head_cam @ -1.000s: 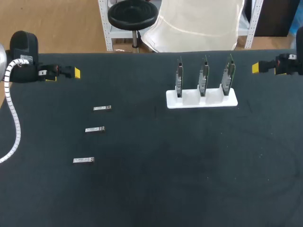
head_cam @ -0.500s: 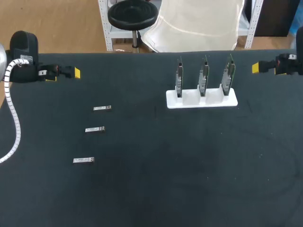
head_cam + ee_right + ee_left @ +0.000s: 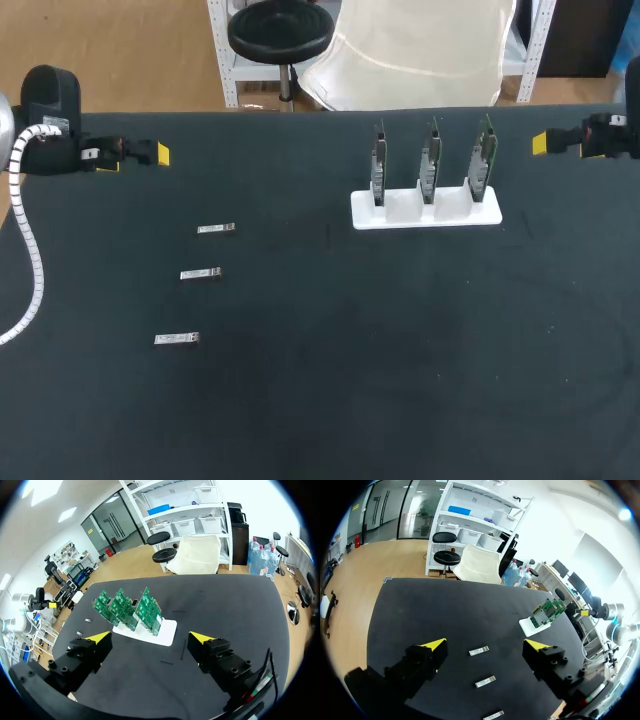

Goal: Pick up the optical module with the left hand, and insert it into the network port with the right hand.

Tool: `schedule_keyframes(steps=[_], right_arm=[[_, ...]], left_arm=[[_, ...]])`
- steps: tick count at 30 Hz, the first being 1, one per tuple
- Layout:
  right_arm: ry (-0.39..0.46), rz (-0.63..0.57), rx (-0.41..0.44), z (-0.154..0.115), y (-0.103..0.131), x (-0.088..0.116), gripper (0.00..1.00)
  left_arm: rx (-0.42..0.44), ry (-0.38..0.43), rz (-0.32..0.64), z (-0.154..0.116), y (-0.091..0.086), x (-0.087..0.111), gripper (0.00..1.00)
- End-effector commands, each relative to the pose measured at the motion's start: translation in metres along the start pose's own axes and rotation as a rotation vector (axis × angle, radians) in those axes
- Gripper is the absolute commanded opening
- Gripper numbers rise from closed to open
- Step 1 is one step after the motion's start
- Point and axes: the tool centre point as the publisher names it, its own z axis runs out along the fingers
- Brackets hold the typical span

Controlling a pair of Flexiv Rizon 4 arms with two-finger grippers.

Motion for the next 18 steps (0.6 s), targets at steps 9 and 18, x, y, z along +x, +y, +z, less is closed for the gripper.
schedule_keyframes(steps=[9,18], right_arm=[[0.000,0.000,0.000,0.0000,0.0000,0.0000,1.00],[0.000,0.000,0.000,0.0000,0.0000,0.0000,1.00]], left_arm=[[0.000,0.000,0.000,0.0000,0.0000,0.0000,1.00],[0.000,0.000,0.000,0.0000,0.0000,0.0000,0.45]])
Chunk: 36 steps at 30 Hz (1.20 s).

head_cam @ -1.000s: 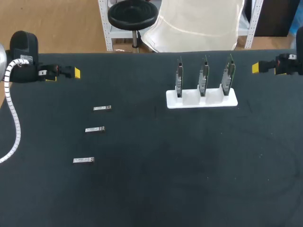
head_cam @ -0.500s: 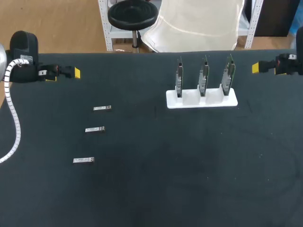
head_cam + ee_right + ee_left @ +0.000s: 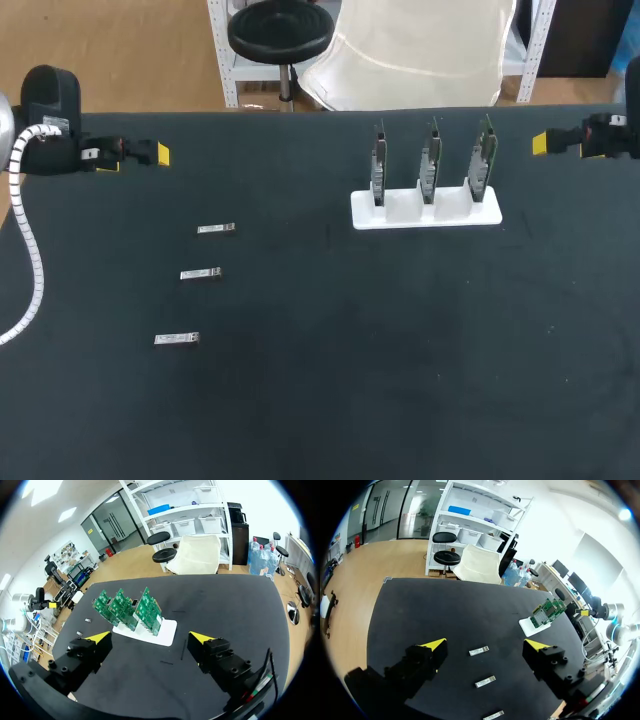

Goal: Pick up the optical module with the left hand, and insert it into the network port with the right hand.

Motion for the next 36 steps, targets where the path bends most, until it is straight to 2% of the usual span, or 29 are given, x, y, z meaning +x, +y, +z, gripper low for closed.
schedule_keyframes(steps=[1,2,16,18,30,32,36], right_arm=[[0.000,0.000,0.000,0.0000,0.0000,0.0000,1.00],[0.000,0.000,0.000,0.0000,0.0000,0.0000,1.00],[0.000,0.000,0.000,0.0000,0.0000,0.0000,1.00],[0.000,0.000,0.000,0.0000,0.0000,0.0000,1.00],[0.000,0.000,0.000,0.0000,0.0000,0.0000,1.00],[0.000,0.000,0.000,0.0000,0.0000,0.0000,1.00],[0.000,0.000,0.000,0.0000,0.0000,0.0000,1.00]], left_arm=[[0.000,0.000,0.000,0.0000,0.0000,0.0000,0.11],[0.000,0.000,0.000,0.0000,0.0000,0.0000,0.00],[0.000,0.000,0.000,0.0000,0.0000,0.0000,0.00],[0.000,0.000,0.000,0.0000,0.0000,0.0000,1.00],[0.000,0.000,0.000,0.0000,0.0000,0.0000,1.00],[-0.028,0.006,0.020,0.0007,0.0011,0.0005,1.00],[-0.072,0.022,0.154,-0.0017,0.0032,-0.0013,1.00]])
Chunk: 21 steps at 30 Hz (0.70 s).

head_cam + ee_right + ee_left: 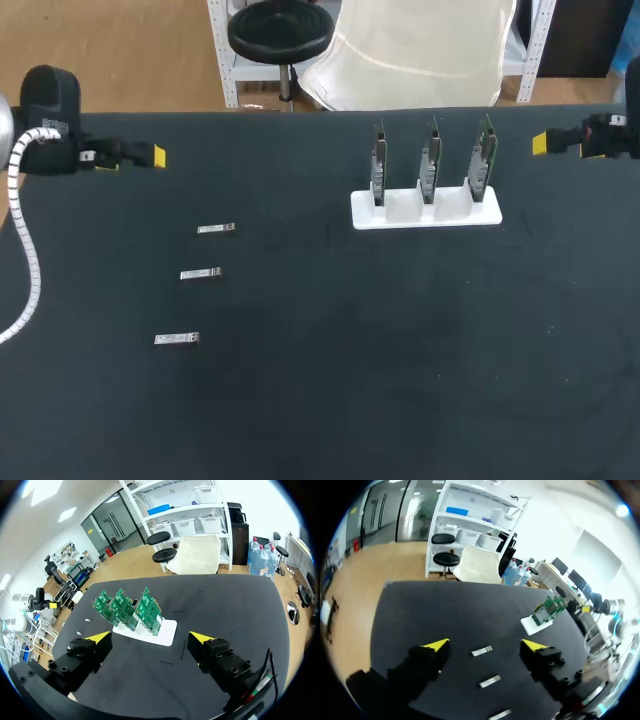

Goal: Pick up the optical module with the left hand, and insert it into the network port with the right hand.

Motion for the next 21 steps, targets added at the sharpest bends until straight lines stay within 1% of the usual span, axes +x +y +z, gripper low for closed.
schedule_keyframes(steps=[1,2,3,5,7,8,9,11,12,13,14,15,17,21], right_arm=[[0.000,0.000,0.000,0.000,0.000,0.000,1.00],[0.000,0.000,0.000,0.000,0.000,0.000,1.00],[0.000,0.000,0.000,0.000,0.000,0.000,1.00],[0.000,0.000,0.000,0.000,0.000,0.000,1.00],[0.000,0.000,0.000,0.000,0.000,0.000,1.00],[0.000,0.000,0.000,0.000,0.000,0.000,1.00],[0.000,0.000,0.000,0.000,0.000,0.000,1.00],[0.000,0.000,0.000,0.000,0.000,0.000,1.00],[0.000,0.000,0.000,0.000,0.000,0.000,1.00],[0.000,0.000,0.000,0.000,0.000,0.000,1.00],[0.000,0.000,0.000,0.000,0.000,0.000,1.00],[0.000,0.000,0.000,0.000,0.000,0.000,1.00],[0.000,0.000,0.000,0.000,0.000,0.000,1.00],[0.000,0.000,0.000,0.000,0.000,0.000,1.00]], left_arm=[[-0.062,0.050,0.117,0.000,-0.001,-0.002,1.00],[-0.076,0.069,0.163,0.001,0.000,-0.002,1.00],[-0.085,0.104,0.236,0.002,0.001,-0.001,1.00],[-0.124,0.202,0.405,0.008,0.002,0.002,1.00],[-0.130,0.293,0.549,0.014,0.006,0.005,1.00],[-0.130,0.315,0.595,0.017,0.009,0.005,1.00],[-0.093,0.372,0.633,0.019,0.012,0.004,1.00],[-0.083,0.413,0.731,0.025,0.016,0.002,1.00],[-0.056,0.458,0.763,0.028,0.018,0.001,1.00],[-0.039,0.490,0.821,0.031,0.019,0.001,1.00],[-0.015,0.505,0.887,0.033,0.020,0.002,1.00],[0.005,0.544,0.925,0.035,0.022,0.003,1.00],[0.008,0.582,1.035,0.041,0.022,0.006,1.00],[0.070,0.667,1.144,0.051,0.019,0.013,1.00]])
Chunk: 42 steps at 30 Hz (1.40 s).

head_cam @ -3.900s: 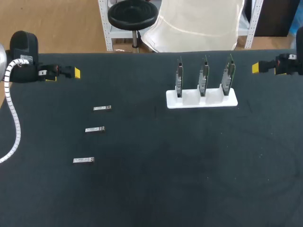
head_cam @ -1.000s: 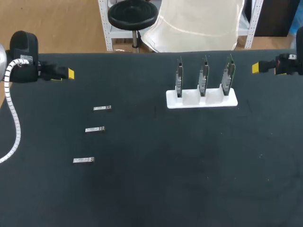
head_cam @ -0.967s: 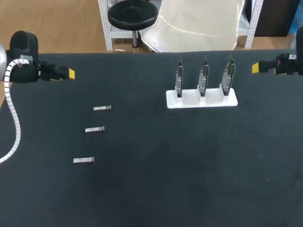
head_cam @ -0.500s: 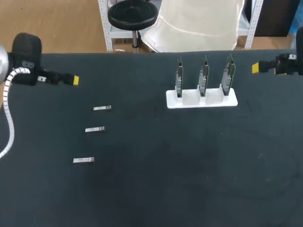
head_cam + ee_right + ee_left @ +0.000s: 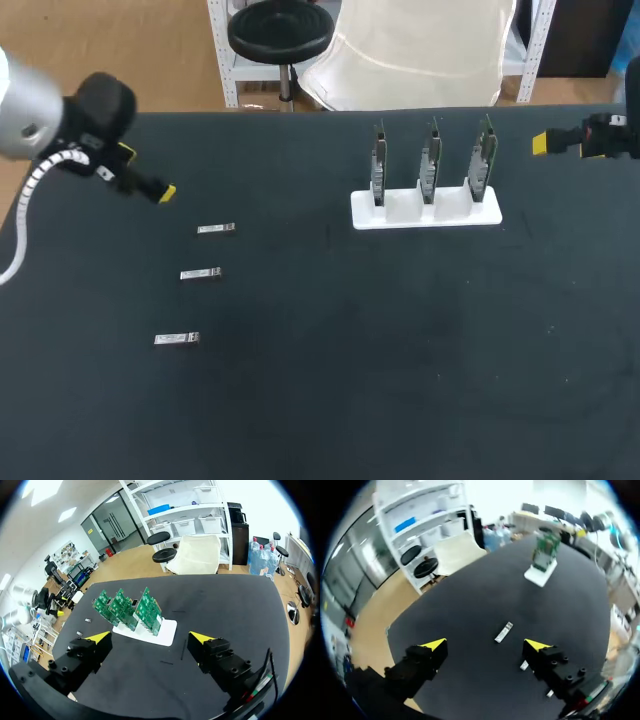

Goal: Pick up the optical module with the left hand, and insert it into the network port with the right hand.

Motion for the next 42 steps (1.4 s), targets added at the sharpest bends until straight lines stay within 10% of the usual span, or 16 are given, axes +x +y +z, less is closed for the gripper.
schedule_keyframes(steps=[1,20,27,35,42], right_arm=[[0.000,0.000,0.000,0.000,0.000,0.000,1.00],[0.000,0.000,0.000,0.000,0.000,0.000,1.00],[0.000,0.000,0.000,0.000,0.000,0.000,1.00],[0.000,0.000,0.000,0.000,0.000,0.000,1.00],[0.000,0.000,0.000,0.000,0.000,0.000,1.00]], left_arm=[[0.160,0.366,0.602,0.018,0.002,-0.007,1.00],[0.265,0.526,0.772,0.090,-0.015,0.007,1.00],[0.329,0.581,0.695,0.093,-0.019,0.013,1.00],[0.207,0.537,0.506,0.086,-0.023,0.012,1.00],[0.202,0.544,0.532,0.084,-0.030,0.031,1.00]])
